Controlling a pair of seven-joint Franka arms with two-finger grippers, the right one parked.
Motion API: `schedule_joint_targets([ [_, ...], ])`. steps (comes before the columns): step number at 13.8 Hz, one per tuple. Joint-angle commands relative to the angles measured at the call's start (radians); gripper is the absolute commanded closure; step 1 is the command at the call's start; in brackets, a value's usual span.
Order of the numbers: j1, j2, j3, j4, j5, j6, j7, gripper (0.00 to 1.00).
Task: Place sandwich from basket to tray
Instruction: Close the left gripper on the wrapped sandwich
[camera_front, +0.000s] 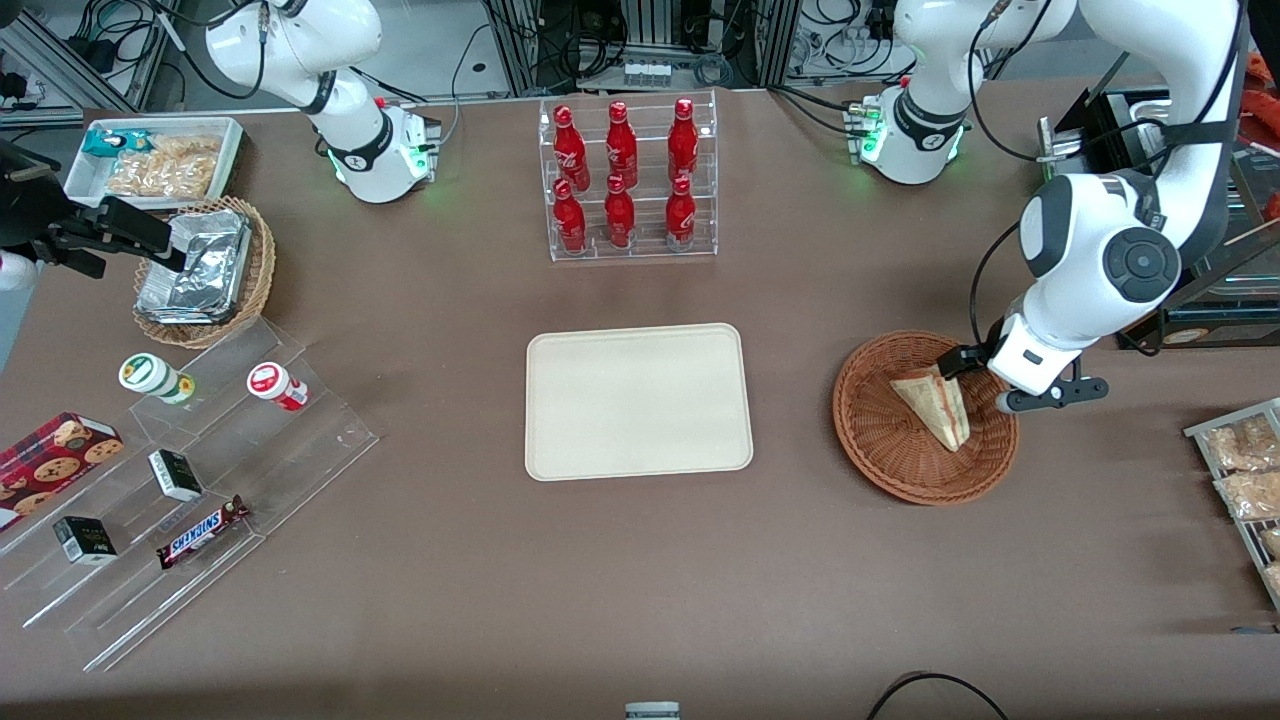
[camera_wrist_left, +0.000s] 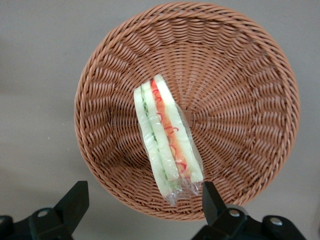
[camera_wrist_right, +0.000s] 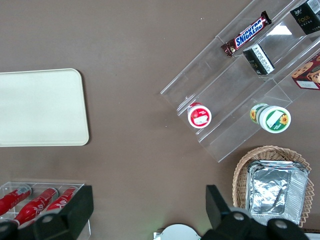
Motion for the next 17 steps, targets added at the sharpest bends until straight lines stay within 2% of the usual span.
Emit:
schedule_joint_targets([
  [1,0.009,-0.011,-0.01,-0.025,0.004,0.024,-0.167,0.0],
  [5,-0.005,0.039,-0.013,-0.025,0.004,0.101,-0.441,0.0],
  [9,-0.006,0.088,-0.019,-0.024,0.001,0.17,-0.621,0.0],
  [17,-0.026,0.16,-0.02,-0.025,-0.001,0.17,-0.648,0.0],
])
